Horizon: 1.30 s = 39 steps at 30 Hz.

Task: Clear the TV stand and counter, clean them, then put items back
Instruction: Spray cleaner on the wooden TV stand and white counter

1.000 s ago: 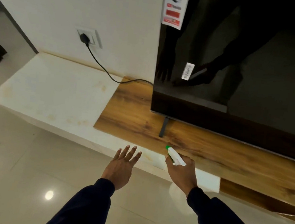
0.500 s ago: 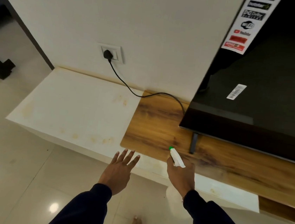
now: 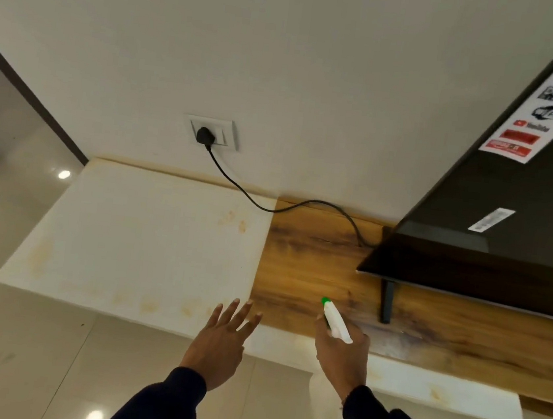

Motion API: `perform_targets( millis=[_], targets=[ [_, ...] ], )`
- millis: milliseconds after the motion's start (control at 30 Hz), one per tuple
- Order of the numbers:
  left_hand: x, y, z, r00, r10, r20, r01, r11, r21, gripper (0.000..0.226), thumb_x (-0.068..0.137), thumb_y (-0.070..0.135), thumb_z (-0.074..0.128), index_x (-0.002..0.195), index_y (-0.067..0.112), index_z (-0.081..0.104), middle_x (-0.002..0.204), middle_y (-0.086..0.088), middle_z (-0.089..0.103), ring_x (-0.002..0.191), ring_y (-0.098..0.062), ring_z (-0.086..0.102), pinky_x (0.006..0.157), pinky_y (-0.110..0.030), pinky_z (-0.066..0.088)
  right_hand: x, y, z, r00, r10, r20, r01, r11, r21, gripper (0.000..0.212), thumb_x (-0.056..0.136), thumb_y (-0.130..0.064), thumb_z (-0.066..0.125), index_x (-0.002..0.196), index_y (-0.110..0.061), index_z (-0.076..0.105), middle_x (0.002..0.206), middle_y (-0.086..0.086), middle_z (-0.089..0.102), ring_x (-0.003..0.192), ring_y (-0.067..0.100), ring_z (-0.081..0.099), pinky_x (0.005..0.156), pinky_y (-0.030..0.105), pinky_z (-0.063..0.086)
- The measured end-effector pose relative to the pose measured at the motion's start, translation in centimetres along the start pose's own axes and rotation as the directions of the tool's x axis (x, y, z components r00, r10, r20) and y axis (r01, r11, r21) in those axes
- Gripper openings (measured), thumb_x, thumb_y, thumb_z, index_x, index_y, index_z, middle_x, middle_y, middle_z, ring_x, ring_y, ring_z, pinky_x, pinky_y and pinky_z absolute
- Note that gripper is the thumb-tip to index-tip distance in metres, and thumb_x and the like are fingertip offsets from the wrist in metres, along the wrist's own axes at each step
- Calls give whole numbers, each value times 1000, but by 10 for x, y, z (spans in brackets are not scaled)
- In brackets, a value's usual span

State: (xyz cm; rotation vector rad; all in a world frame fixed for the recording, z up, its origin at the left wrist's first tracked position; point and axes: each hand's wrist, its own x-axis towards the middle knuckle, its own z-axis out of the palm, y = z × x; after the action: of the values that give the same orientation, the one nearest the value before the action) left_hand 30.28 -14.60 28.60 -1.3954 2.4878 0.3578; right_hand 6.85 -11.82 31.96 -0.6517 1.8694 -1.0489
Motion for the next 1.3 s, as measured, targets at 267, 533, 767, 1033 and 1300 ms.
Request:
perform_targets(
  millis=[267, 533, 767, 1033, 1300],
  targets=[
    [-1, -44, -3, 999, -21, 32, 20, 999, 25, 76, 80, 26, 77, 149, 27, 44, 156, -11, 41, 142, -30, 44, 113, -52, 39, -2, -6, 56, 995, -93, 32, 96, 992, -86, 31, 94, -23, 68, 68, -10, 56, 56, 3, 43, 51, 19, 42, 50, 34, 37],
    [-12, -115, 5, 990, -139, -17, 139, 990, -25, 75, 91, 18, 58, 158, 24, 25, 161, -13, 32, 148, -29, 32, 121, -50, 24, -23, -41, 142, 992, -69, 103, 84, 986, -147, 39, 90, -13, 64, 57, -16, 43, 53, -4, 33, 50, 13, 31, 50, 27, 28],
    [-21, -194, 10, 993, -112, 38, 112, 994, -8, 75, 93, 13, 43, 160, 22, 12, 166, -11, 18, 154, -26, 15, 124, -48, 8, -27, -52, 202, 999, -37, 8, 37, 998, -57, 25, 92, -15, 65, 68, -13, 61, 58, -1, 47, 52, 14, 40, 49, 25, 33],
    [-11, -270, 16, 1000, 20, 4, -20, 1000, 5, 81, 64, 16, 80, 141, 21, 56, 139, -9, 61, 129, -25, 59, 106, -48, 46, -14, -60, 251, 992, -27, -125, 13, 994, -107, 35, 90, -13, 67, 62, 0, 50, 52, -1, 37, 47, 14, 32, 45, 24, 28],
    [-10, -316, 11, 1000, 5, -15, -6, 999, -37, 72, 88, 19, 63, 154, 23, 36, 156, -10, 42, 144, -26, 41, 119, -48, 31, -18, -67, 297, 994, -31, -106, 21, 995, -96, 18, 91, -25, 72, 74, -25, 69, 59, 4, 58, 49, 14, 48, 49, 27, 39]
  ],
)
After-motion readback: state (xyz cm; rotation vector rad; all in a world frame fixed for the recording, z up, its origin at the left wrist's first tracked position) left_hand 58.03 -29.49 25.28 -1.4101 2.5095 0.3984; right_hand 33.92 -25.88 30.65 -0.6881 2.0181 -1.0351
